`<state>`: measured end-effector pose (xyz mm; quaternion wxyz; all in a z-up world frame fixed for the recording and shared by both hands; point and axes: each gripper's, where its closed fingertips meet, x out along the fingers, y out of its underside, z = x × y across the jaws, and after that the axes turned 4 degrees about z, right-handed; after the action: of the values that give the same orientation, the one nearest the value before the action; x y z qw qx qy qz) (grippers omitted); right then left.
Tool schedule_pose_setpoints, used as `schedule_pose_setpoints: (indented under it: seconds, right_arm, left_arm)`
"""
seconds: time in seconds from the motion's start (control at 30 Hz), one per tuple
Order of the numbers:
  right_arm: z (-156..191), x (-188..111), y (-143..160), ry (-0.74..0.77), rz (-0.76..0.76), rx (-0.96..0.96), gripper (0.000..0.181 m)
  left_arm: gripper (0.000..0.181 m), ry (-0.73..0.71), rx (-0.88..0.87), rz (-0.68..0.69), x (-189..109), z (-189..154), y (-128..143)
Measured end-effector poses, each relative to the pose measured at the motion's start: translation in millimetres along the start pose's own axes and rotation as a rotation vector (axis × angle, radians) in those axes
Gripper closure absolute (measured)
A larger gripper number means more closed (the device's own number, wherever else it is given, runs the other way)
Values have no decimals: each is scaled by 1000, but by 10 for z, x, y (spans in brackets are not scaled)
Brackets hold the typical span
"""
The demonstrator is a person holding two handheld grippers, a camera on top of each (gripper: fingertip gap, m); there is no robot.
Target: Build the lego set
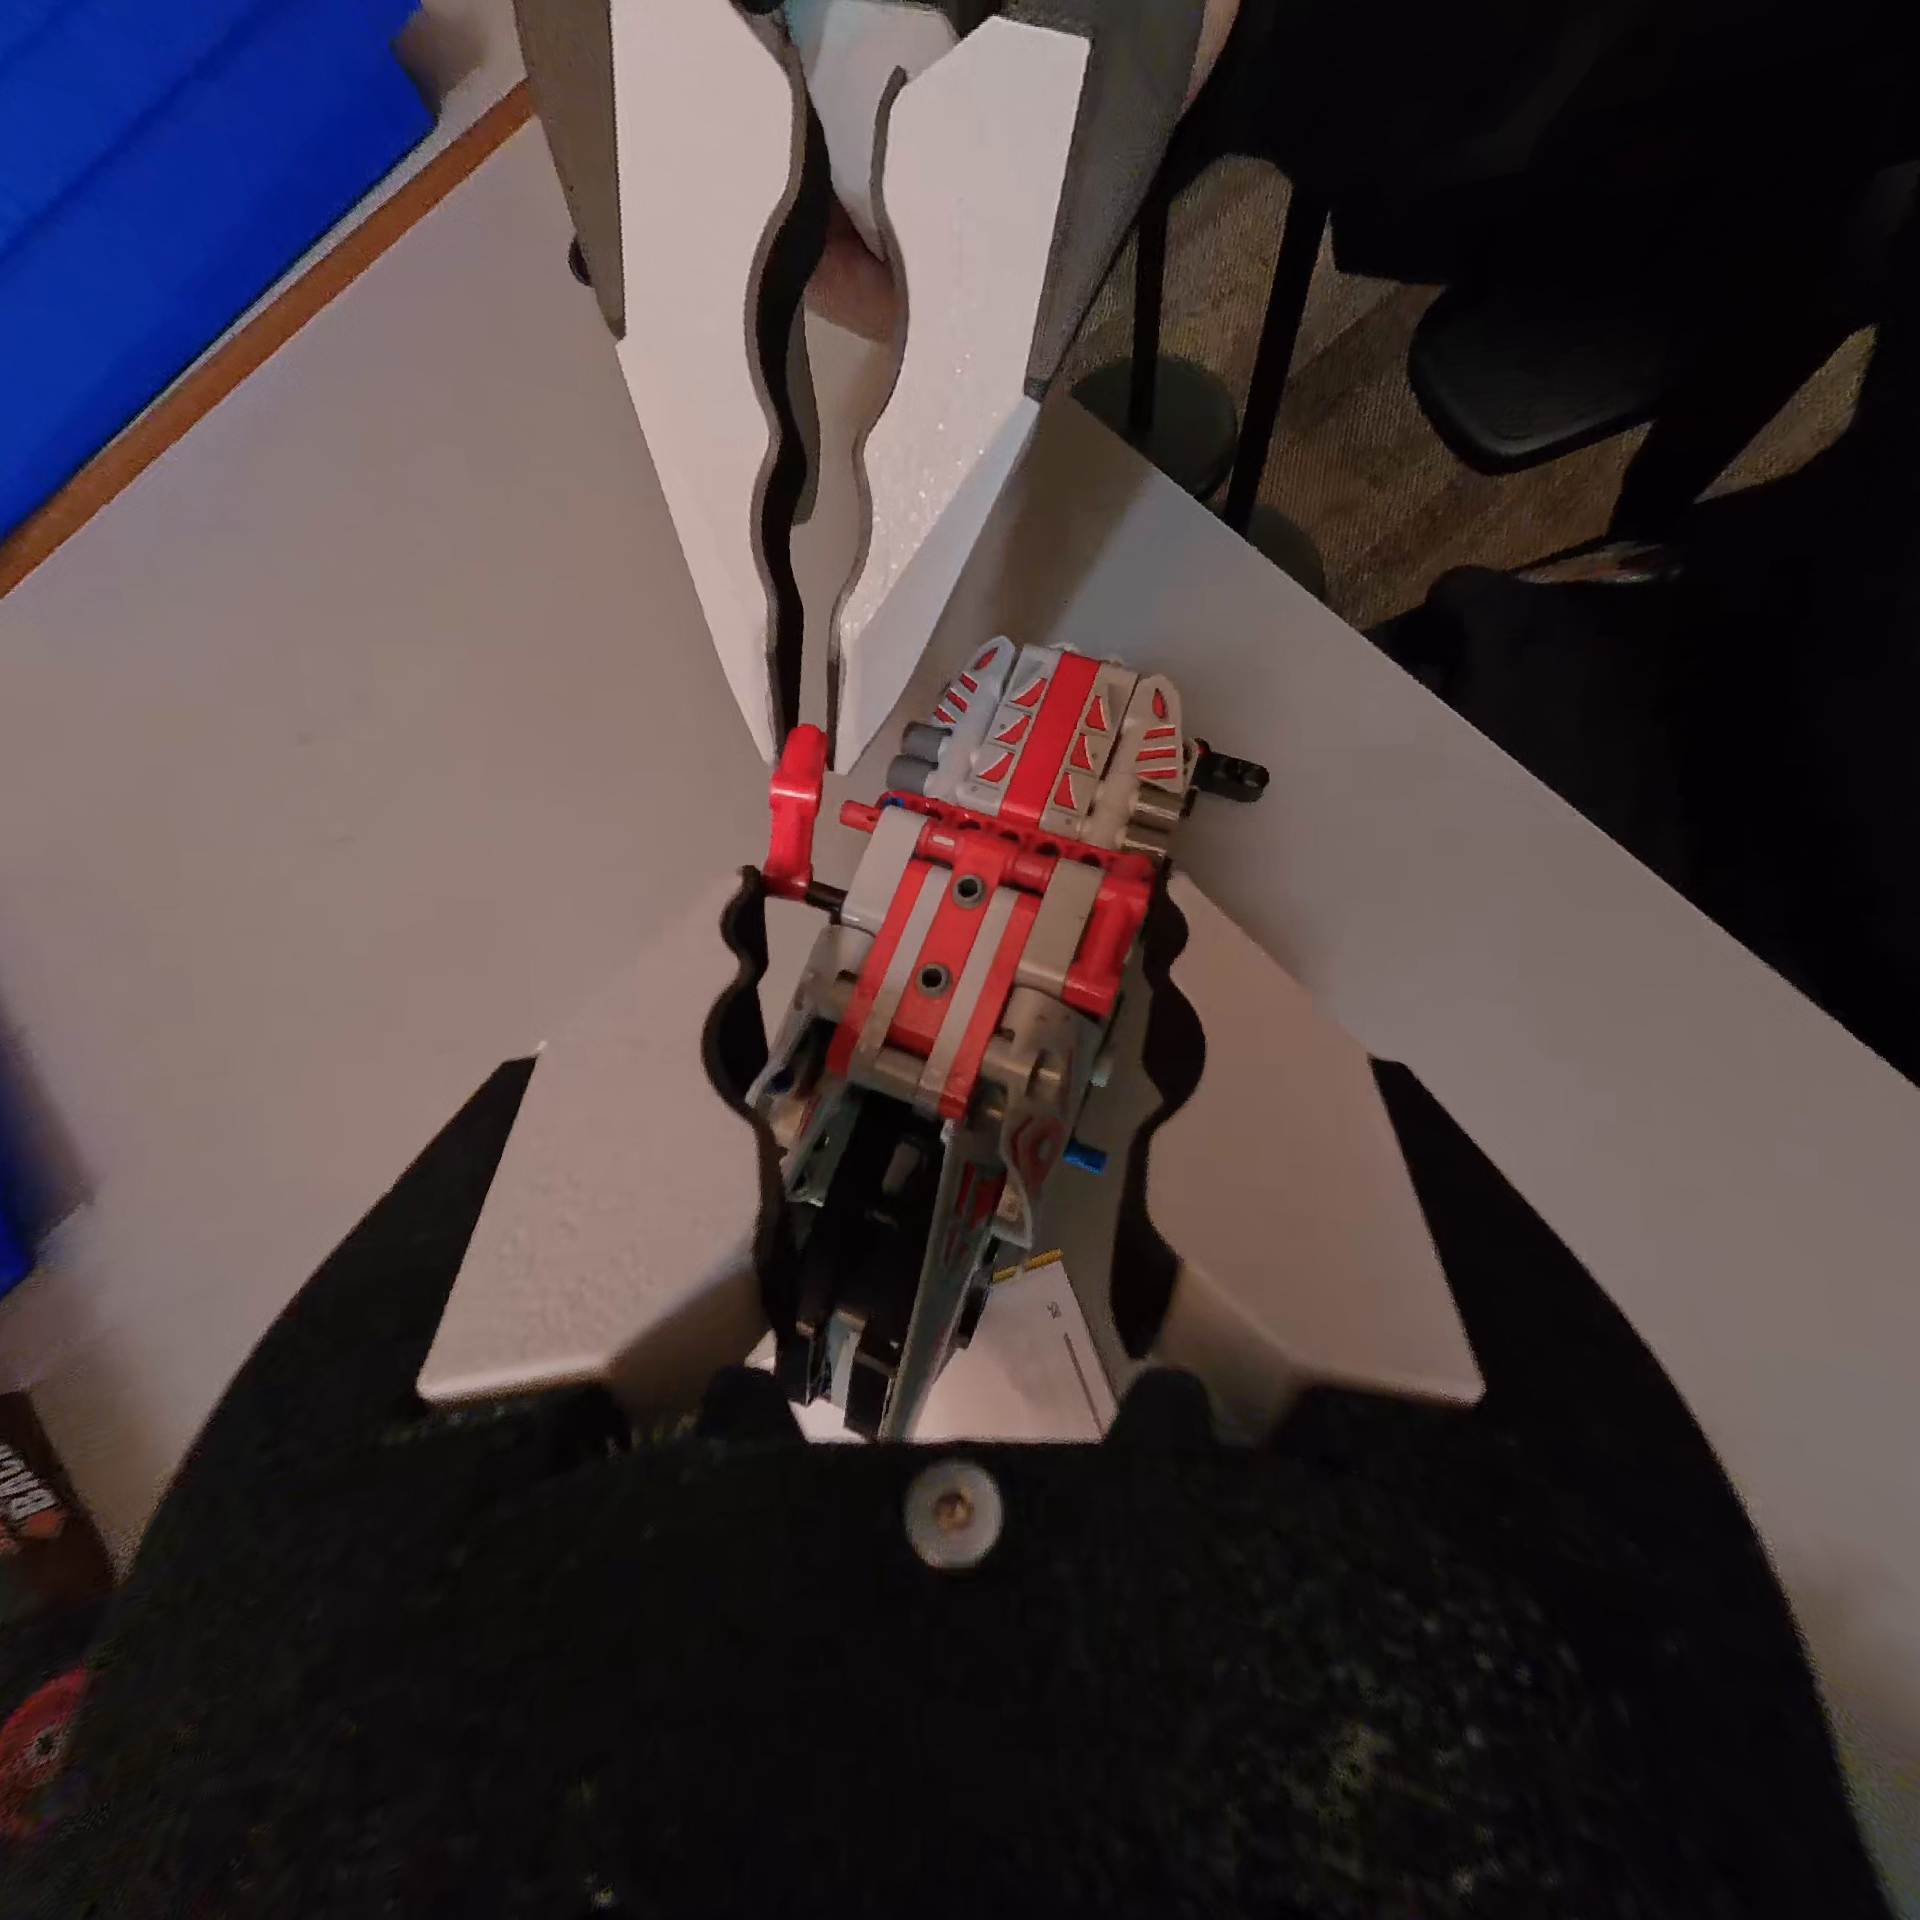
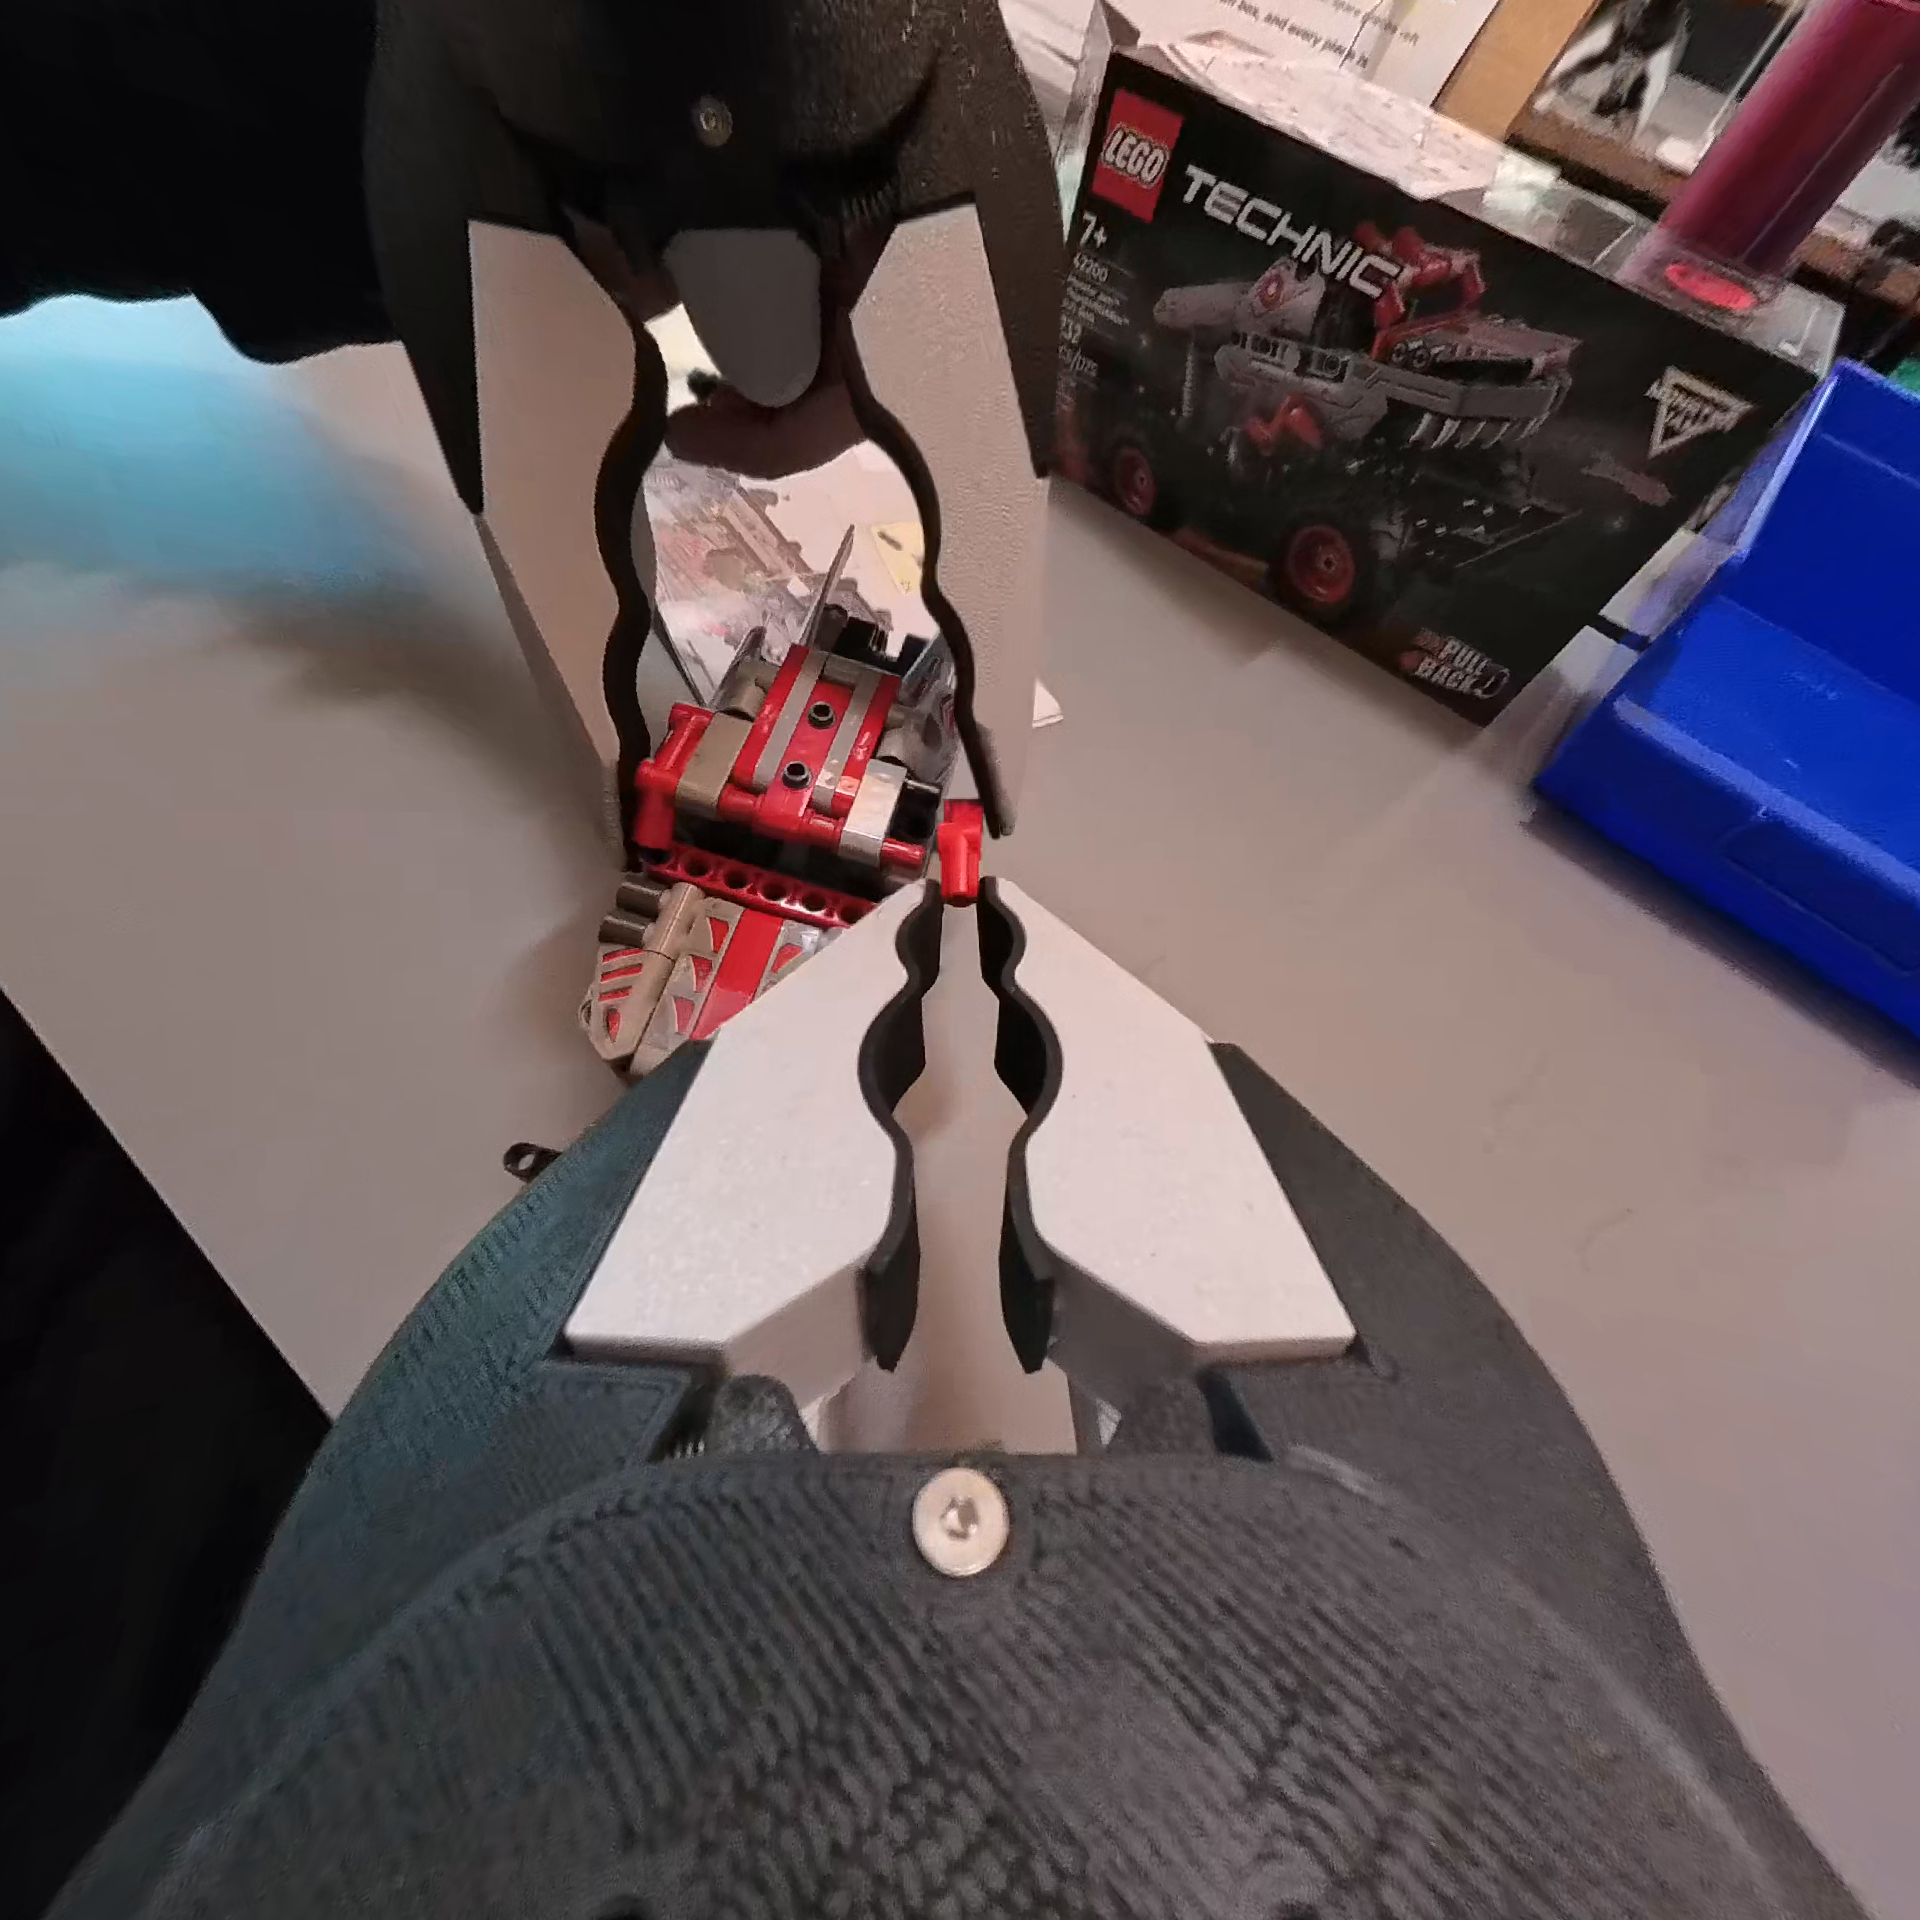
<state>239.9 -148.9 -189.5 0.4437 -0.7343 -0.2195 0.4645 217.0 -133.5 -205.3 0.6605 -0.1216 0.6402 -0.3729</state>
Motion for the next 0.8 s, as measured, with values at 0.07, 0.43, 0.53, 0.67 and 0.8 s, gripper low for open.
schedule_pose_setpoints:
  seconds: [0.07, 0.43, 0.53, 0.67, 0.8]
  right_arm:
    - [-46, -51, -38, 27, -35, -16, 176]
    - [-53, -306, -331, -28, -322, 25, 176]
    - [-30, -277, -315, -29, -307, 10, 176]
    - [-21, -235, -292, -20, -288, -6, 176]
    - [-2, -179, -195, -62, -225, 11, 176]
  left_arm:
    - [105, -1, -31, -36, -43, 25, -51]
    - [144, -58, 8, -144, -354, 320, -294]
    - [154, -36, 20, -183, -324, 268, -378]
    - [176, -50, 23, -185, -306, 305, -373]
    - [176, -60, 69, -98, -236, 298, -279]
